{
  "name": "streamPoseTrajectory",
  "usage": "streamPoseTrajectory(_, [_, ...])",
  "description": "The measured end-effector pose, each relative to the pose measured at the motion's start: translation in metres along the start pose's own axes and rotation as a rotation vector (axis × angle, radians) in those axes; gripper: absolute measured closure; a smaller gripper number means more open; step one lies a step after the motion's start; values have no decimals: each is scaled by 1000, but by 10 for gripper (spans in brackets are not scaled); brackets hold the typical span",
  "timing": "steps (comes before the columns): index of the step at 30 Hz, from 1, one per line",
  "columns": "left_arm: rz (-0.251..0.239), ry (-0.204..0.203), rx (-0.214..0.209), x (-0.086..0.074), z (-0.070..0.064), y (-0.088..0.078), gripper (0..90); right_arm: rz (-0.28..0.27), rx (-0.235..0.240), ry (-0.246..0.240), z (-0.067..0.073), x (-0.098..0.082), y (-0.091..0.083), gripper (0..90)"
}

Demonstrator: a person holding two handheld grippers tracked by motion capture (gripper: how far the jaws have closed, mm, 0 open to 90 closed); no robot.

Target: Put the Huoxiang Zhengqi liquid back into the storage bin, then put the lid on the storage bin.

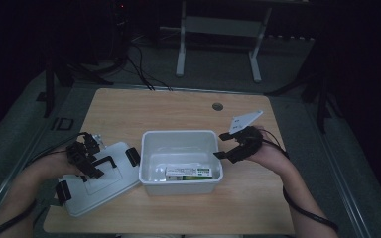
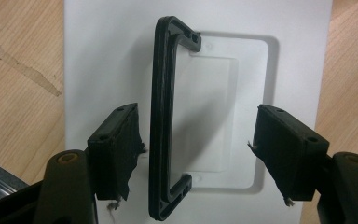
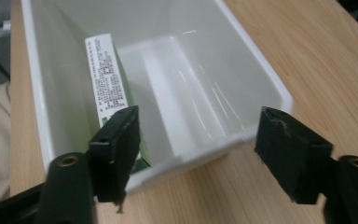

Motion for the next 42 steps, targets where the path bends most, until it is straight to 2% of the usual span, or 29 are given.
streamPoseTrajectory(4, [-7, 0, -4, 0, 0, 1, 317, -37, -10, 64, -6, -13, -6, 206])
streamPoseTrajectory(9, [-21, 1, -4, 3, 0, 1, 318, -95, -19, 133, -14, -29, -9, 147])
streamPoseTrajectory(11, [-27, -2, 0, 3, 0, 1, 318, -93, -9, 163, -17, -36, -8, 134])
streamPoseTrajectory(17, [-41, 2, -2, 3, 1, -1, 352, -102, -132, 192, -28, -60, -3, 138])
streamPoseTrajectory(19, [-40, 1, 6, 1, 2, -1, 366, -110, -123, 212, -29, -68, -2, 138])
streamPoseTrajectory(20, [-43, 1, 3, 1, 3, -1, 399, -111, -131, 215, -29, -71, -1, 138])
streamPoseTrajectory(24, [-49, 14, -4, 1, 3, 2, 437, -112, -137, 242, -28, -85, 4, 138])
streamPoseTrajectory(28, [-27, 21, 8, 1, 4, 4, 508, -120, -140, 256, -26, -94, 8, 138])
streamPoseTrajectory(29, [-23, 22, 11, 1, 4, 5, 524, -130, -150, 251, -25, -96, 8, 138])
streamPoseTrajectory(31, [-11, 31, 13, 0, 5, 6, 560, -149, -141, 254, -24, -99, 9, 138])
streamPoseTrajectory(33, [-8, 39, 25, 0, 6, 7, 577, -145, -149, 259, -23, -103, 11, 138])
streamPoseTrajectory(37, [-10, 21, 10, -1, 7, 8, 604, -141, -157, 271, -21, -111, 15, 138])
streamPoseTrajectory(42, [-18, 33, -3, 0, 9, 6, 676, -151, -148, 287, -18, -118, 19, 138])
Point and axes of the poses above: each handheld gripper's, and its own axes: y roughly forward along the jaws, x roughly out of its top, z roughly to its left, the point moved 6 cm from there along y, roughly forward along the jaws, and after that the axes turned 11 degrees about z, right-handed, at the moved point
